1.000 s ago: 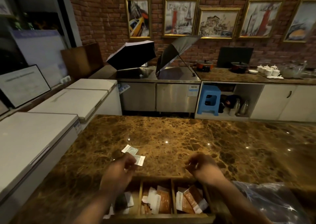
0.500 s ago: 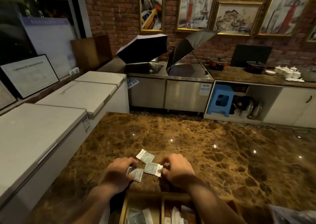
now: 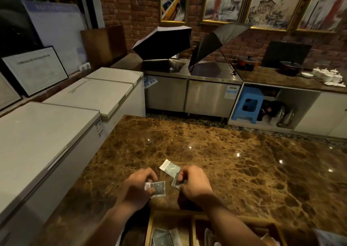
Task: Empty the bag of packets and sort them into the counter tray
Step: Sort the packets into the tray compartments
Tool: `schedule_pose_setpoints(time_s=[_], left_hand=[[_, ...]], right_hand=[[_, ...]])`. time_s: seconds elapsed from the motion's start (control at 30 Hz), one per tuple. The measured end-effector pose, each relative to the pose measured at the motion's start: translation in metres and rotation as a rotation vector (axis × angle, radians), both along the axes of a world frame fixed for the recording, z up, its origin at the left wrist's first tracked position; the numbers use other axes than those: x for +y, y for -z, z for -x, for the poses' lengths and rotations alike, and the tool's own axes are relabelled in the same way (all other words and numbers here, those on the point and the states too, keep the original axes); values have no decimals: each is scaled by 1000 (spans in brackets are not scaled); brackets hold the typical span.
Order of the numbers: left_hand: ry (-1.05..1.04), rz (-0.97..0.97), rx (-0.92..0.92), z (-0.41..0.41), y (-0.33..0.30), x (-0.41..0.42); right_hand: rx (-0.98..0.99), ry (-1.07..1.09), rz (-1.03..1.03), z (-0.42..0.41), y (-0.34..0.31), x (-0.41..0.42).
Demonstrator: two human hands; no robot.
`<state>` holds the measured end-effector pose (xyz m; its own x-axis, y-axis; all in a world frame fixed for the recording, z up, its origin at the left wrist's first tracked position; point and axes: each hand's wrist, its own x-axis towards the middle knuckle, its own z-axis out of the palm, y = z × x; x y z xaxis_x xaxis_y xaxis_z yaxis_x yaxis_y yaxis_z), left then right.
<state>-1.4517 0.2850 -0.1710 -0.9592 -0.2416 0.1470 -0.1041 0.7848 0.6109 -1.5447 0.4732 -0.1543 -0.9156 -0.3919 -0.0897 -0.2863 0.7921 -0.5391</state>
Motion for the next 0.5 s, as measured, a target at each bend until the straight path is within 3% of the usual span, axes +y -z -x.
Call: schedule_pose_setpoints(time_s=[0.1,0.23,0.37,0.5], left_hand=[[-59,-235,-4,0,-15,5],[0,-416,-53,-7,-40,8],[154,-326,-154,-33,-58,19],[224,-243,-303,-59,-59,38]], right_hand=[[-114,31,134,-1,-6,6],[-128,16,271,-7,-26,19],[-171,-20,391,-19,-46,39],[-166,-68,319,-40,-59,54]])
